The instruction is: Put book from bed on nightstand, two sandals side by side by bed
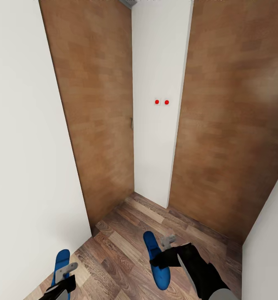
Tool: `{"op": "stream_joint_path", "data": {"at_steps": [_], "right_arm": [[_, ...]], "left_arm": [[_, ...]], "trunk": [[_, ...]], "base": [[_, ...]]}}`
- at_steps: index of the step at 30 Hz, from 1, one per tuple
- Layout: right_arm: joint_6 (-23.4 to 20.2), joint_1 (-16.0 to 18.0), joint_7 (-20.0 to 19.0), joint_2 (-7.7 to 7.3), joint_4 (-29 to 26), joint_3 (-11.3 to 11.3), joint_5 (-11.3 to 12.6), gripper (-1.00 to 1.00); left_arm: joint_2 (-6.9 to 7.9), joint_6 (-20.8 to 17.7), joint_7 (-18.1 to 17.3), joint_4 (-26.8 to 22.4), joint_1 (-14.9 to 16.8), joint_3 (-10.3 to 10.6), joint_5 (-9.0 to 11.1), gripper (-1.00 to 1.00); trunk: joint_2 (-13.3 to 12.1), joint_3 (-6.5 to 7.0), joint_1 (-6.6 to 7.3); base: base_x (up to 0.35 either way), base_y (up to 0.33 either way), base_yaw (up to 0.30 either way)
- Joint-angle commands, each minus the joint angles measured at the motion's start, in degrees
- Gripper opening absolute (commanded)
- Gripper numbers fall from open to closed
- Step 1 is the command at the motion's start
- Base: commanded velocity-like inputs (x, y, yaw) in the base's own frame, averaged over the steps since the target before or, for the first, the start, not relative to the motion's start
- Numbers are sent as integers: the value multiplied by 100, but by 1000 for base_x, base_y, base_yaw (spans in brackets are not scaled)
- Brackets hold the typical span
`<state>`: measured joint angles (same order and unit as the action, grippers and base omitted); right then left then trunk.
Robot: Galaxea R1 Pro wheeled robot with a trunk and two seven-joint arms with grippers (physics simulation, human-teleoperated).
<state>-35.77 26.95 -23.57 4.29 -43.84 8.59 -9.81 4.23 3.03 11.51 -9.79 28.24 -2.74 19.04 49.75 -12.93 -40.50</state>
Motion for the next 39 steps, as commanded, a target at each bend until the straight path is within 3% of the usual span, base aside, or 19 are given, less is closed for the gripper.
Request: {"op": "stream_joint_path", "data": {"at_steps": [1,13,16,21,32,39], "right_arm": [[59,-11,-30,-1,65,-6,-52,-100],[804,-71,0,18,846,-38,-33,-100],[1158,-73,1,16,1123,-171,-34,-100],[1725,-72,1,0,1596,-589,-44,-100],[1957,-75,162,22,2031,-748,-45,-100],[2371,-75,212,1,2391,-772,-40,-100]], "left_arm": [[-5,24,2,2,-6,-24,3,-100],[-115,48,0,4,-46,-24,-26,-100],[-120,52,0,4,-46,-20,-30,-100],[-135,110,-6,4,-60,-12,-46,-100],[-270,141,-9,12,-213,-7,-65,-100],[-295,246,-9,5,-368,0,-63,-100]], "trunk": [[-36,11,22],[-517,226,285],[-637,280,351],[-838,370,461],[-1279,567,703],[-1560,693,856]], "base": [[0,0,0],[0,0,0],[0,0,0],[0,0,0],[0,0,0],[0,0,0]]}}
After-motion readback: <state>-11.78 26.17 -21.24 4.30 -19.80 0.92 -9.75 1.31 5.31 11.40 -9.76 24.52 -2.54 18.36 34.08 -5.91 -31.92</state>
